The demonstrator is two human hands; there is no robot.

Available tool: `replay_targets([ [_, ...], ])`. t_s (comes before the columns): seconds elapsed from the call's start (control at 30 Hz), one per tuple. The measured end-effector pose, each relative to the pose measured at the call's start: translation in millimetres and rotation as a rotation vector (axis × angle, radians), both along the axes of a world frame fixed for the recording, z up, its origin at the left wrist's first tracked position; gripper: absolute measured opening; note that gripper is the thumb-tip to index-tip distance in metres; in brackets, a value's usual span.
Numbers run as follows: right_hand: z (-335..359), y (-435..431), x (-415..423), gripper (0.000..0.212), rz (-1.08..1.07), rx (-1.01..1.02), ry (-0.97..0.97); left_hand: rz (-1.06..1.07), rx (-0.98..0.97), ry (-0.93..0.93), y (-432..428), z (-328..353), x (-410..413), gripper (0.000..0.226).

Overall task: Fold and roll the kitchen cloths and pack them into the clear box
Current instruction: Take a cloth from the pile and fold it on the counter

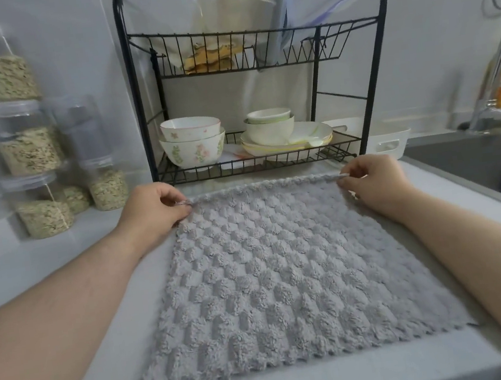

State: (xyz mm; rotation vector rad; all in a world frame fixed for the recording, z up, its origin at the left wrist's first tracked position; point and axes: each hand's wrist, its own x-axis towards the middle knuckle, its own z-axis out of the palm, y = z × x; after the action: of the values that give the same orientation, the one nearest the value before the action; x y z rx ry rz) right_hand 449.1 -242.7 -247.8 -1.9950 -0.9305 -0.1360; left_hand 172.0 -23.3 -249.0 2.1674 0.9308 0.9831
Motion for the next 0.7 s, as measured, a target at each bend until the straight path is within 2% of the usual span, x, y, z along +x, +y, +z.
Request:
replay_targets([
  [0.07,3,-2,-6,0.001,-0.008,0.007,0.022,0.007,-0.081,-0.066,-6,4,-6,0.013],
  [0.17,16,-9,-18,0.01,0.003,0.036,0.015,0.047,-0.142,-0.108,-16,15,-16,0.017],
  [0.3,40,-36,-37,0.009,0.018,0.102,0.087,0.029,-0.085,-0.123,-38,34,-38,0.019],
  [0.4,50,-65,-51,0.007,0.013,0.064,0.078,0.017,-0.008,-0.062,-64,45,-58,0.009],
  [0.7,54,-138,-96,0.011,0.003,-0.089,0.073,-0.038,0.103,0.042,-130,52,-105,0.017],
])
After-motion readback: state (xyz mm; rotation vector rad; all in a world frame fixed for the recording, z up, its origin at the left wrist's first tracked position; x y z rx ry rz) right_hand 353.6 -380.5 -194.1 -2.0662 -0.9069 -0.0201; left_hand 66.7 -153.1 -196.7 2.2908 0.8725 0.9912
